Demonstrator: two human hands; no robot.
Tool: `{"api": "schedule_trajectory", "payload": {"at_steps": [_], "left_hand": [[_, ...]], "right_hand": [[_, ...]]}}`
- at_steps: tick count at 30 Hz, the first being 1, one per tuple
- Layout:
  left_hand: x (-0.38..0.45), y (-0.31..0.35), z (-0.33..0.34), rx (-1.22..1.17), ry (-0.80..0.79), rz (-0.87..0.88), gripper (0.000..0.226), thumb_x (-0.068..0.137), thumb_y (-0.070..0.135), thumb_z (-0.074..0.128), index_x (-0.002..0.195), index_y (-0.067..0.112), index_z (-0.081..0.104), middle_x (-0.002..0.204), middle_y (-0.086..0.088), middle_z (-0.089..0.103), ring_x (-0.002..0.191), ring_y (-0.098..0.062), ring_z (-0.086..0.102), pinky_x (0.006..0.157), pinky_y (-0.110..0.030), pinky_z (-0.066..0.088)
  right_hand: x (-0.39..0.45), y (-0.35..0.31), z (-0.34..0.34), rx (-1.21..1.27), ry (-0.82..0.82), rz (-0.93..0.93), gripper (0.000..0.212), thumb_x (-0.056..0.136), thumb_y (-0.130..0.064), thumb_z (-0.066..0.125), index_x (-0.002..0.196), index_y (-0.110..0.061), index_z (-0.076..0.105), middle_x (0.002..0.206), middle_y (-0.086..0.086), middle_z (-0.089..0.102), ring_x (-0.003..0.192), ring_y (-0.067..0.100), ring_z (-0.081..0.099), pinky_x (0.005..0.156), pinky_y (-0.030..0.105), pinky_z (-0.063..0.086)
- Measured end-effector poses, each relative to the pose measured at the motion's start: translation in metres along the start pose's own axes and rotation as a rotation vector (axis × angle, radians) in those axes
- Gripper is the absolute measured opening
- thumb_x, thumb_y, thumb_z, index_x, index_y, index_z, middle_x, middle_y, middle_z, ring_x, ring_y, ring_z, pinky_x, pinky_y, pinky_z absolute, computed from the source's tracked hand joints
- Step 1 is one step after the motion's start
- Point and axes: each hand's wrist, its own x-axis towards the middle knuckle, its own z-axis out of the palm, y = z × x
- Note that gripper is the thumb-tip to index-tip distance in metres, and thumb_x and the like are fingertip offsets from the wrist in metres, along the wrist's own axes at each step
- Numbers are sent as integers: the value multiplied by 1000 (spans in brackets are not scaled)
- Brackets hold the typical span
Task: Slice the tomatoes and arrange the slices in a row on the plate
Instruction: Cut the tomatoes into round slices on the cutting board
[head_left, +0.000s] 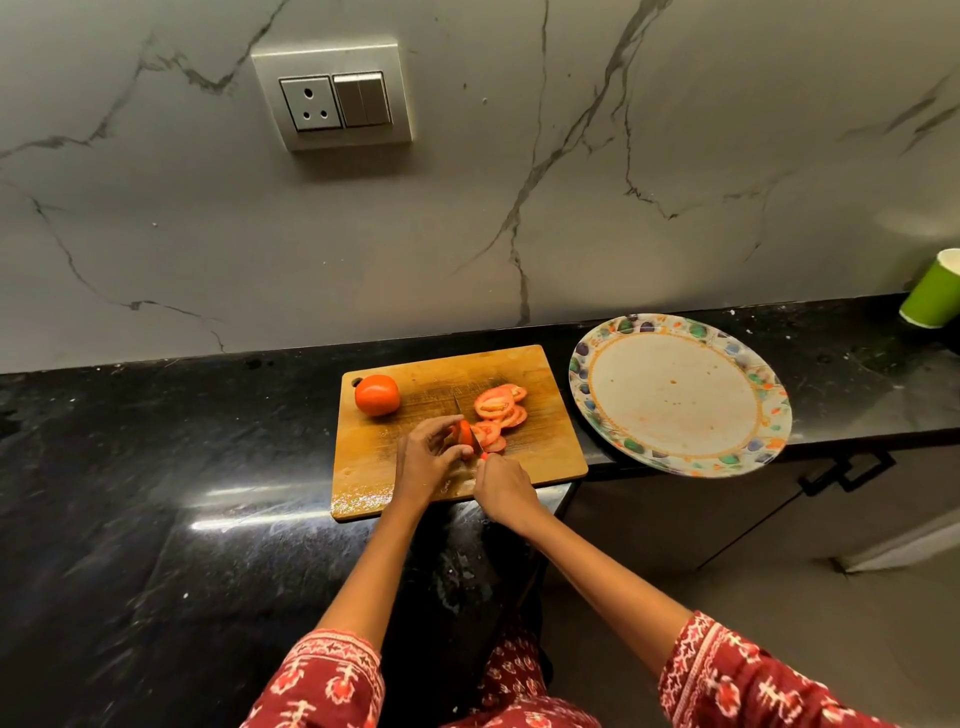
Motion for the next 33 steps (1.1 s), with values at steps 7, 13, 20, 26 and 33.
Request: {"api": "schedule_trajectory", "payload": {"at_steps": [7,13,20,26,33], "left_hand": [[1,3,3,21,51,-31,37,70,2,76,106,8,68,103,-8,67,94,-16,63,83,-26,53],[2,5,2,-23,20,-64,36,71,-1,74,105,5,66,107,-11,65,98,-18,62,84,-21,50],[-2,1,-5,-117,35,-103,37,68,-3,75,103,3,66,102,-5,65,94,-17,64,84,-14,51],[0,4,-1,-77,39,-90,36,69,-2,75,103,5,68,100,-8,68,92,-13,64,79,-9,49],[-2,4,-1,-11,82,-97,32,72,3,75,103,4,69,100,-9,69,91,-12,63,76,-4,47]], "right_hand": [[-2,0,4,-6,-15,39,30,100,-15,31,118,-1,50,123,20,54,116,37,50,86,39,42],[-17,10,9,23,25,-2,29,101,-19,30,117,-2,47,113,21,58,107,38,55,79,39,42],[8,4,-12,45,51,-45,30,99,-17,35,113,5,50,113,25,58,107,38,55,73,32,35],[-1,5,-7,75,57,-116,32,101,-19,30,115,3,48,103,24,61,96,39,58,67,31,33],[-7,3,-5,50,37,-100,33,101,-21,29,112,2,50,109,24,59,101,40,56,77,38,43]]}}
